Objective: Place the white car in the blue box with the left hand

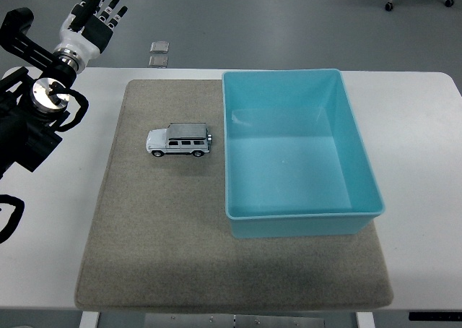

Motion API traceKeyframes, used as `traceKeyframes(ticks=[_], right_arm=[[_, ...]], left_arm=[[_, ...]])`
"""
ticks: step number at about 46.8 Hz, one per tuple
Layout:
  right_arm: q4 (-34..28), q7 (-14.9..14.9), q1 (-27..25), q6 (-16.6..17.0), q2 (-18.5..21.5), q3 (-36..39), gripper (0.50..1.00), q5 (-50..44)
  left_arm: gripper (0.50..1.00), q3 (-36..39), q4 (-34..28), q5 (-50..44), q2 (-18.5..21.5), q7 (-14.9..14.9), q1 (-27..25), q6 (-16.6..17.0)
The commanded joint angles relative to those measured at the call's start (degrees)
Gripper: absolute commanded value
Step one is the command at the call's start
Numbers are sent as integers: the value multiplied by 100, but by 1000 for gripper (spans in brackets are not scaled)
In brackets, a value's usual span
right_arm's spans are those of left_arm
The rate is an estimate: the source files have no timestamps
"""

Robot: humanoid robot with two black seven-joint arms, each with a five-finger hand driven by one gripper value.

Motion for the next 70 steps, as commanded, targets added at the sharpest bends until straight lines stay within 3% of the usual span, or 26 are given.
traceKeyframes(ticks=[1,15,20,30,42,58,65,70], right_arm=[[0,0,-7,1,0,0,936,1],[0,0,1,1,0,0,936,1],[0,0,1,1,0,0,936,1],[0,0,1,-8,0,0,936,1],[0,0,1,1,0,0,936,1],[0,0,1,-8,0,0,936,1],[0,0,1,-8,0,0,936,1],[0,0,1,1,0,0,936,1]], left_arm=[[996,8,-9,12,25,0,17,-16],[996,87,-149,381,113,0,-18,-17],[996,104,-465,556,174,0,8,-17],[994,113,-914,2366,359,-9,79,238],[994,157,-1248,2859,544,-26,35,282],[996,157,-1626,4757,719,-9,0,291],[996,183,-2258,5364,1035,88,-27,256],[996,692,-2882,5610,1378,228,-167,247]])
